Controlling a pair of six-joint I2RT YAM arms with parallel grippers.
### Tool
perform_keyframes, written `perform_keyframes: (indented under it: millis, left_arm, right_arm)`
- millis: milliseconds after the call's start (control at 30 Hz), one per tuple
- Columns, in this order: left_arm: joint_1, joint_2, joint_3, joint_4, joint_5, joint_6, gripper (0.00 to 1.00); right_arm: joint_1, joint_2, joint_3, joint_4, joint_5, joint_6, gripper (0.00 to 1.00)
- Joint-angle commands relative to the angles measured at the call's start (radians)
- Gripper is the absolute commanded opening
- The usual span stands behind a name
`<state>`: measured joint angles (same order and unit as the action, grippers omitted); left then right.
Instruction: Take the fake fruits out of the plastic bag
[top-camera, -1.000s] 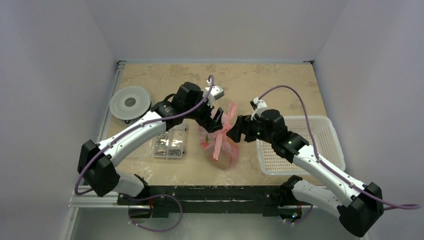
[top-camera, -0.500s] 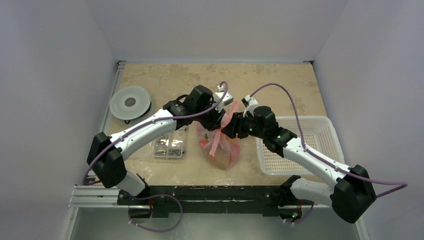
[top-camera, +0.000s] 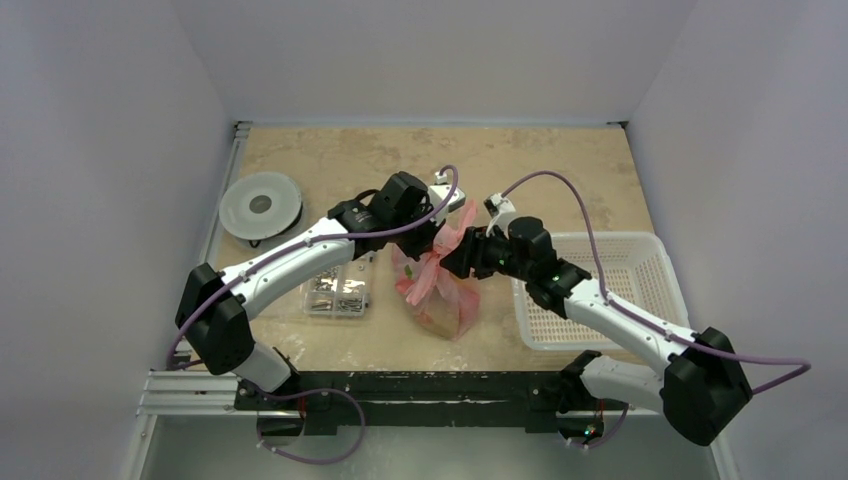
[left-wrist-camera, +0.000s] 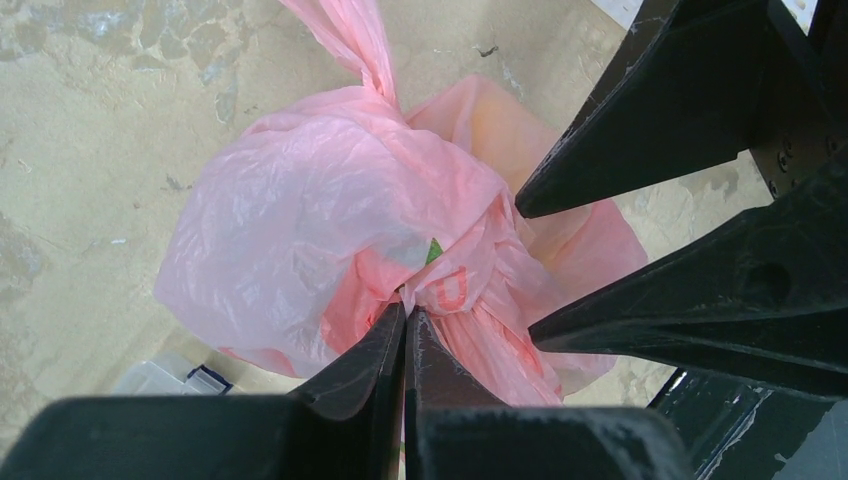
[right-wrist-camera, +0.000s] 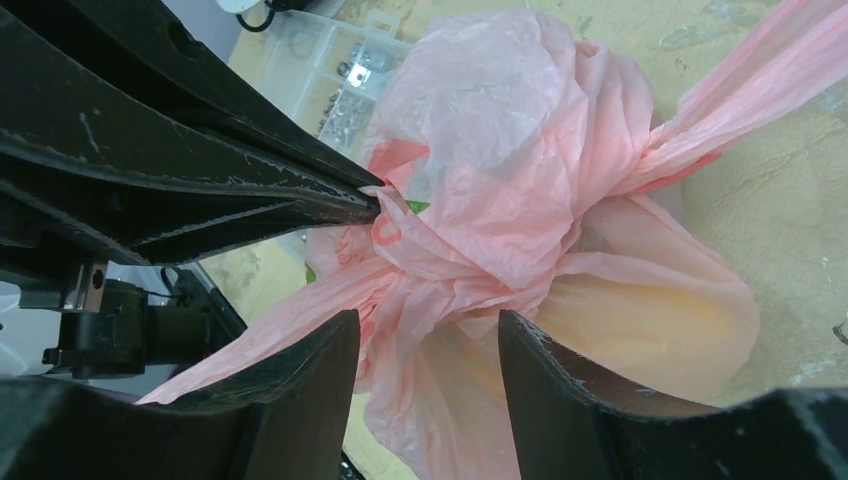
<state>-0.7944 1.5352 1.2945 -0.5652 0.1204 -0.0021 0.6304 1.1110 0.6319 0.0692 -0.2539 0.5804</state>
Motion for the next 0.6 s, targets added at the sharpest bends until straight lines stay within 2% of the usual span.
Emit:
perform_keyframes:
  millis: [0,267,467,567]
  left_arm:
    - [-0.004,-0.046,0.032,0.007,0.000,0.023,0.00]
    - [-0.003,-0.098,-0.008,0.060,-0.033,0.011,0.00]
    - [-0.003,-0.113,-0.013,0.066,-0.177,-0.021,0.00]
    - [-0.004,-0.111,-0.017,0.066,-0.248,-0.029,0.00]
  right_arm:
    - [0.004,0.021,0.023,0.090,0.002,0.022,0.51]
    - [0.018,0.082,0.024,0.141,-0.001,0.067,0.29]
    - [0.032,0.088,0.021,0.092,0.003,0.029,0.00]
    - [0.042,0.049,-0.013,0.054,0.030,0.011,0.00]
